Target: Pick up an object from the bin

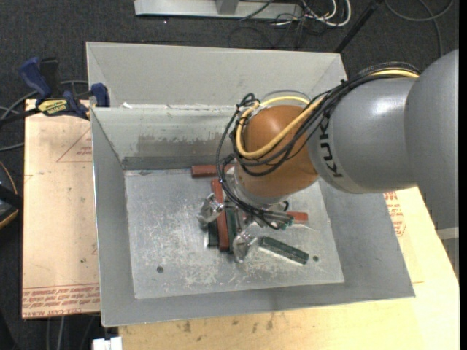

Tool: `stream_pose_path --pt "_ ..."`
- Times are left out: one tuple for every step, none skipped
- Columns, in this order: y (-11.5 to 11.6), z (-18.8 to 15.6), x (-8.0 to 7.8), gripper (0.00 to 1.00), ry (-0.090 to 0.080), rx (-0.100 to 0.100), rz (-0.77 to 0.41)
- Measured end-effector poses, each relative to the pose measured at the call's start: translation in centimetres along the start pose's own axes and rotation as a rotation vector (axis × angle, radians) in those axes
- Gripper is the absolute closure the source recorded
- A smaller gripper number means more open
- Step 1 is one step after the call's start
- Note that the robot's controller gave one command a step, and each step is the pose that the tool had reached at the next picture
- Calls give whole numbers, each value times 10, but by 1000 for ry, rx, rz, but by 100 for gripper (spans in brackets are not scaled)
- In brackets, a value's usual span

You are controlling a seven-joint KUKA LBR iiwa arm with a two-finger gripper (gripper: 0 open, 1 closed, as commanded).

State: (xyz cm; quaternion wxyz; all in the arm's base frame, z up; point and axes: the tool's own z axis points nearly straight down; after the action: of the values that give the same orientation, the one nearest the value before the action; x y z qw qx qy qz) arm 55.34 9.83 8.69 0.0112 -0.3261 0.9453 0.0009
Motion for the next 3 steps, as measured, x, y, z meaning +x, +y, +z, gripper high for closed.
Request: stream_pose_path --pt "-6 4 -12 0 4 -4 -113" --pt "-13 9 -18 100 5 -5 -135" --pt "-13 9 -18 100 5 -5 -135"
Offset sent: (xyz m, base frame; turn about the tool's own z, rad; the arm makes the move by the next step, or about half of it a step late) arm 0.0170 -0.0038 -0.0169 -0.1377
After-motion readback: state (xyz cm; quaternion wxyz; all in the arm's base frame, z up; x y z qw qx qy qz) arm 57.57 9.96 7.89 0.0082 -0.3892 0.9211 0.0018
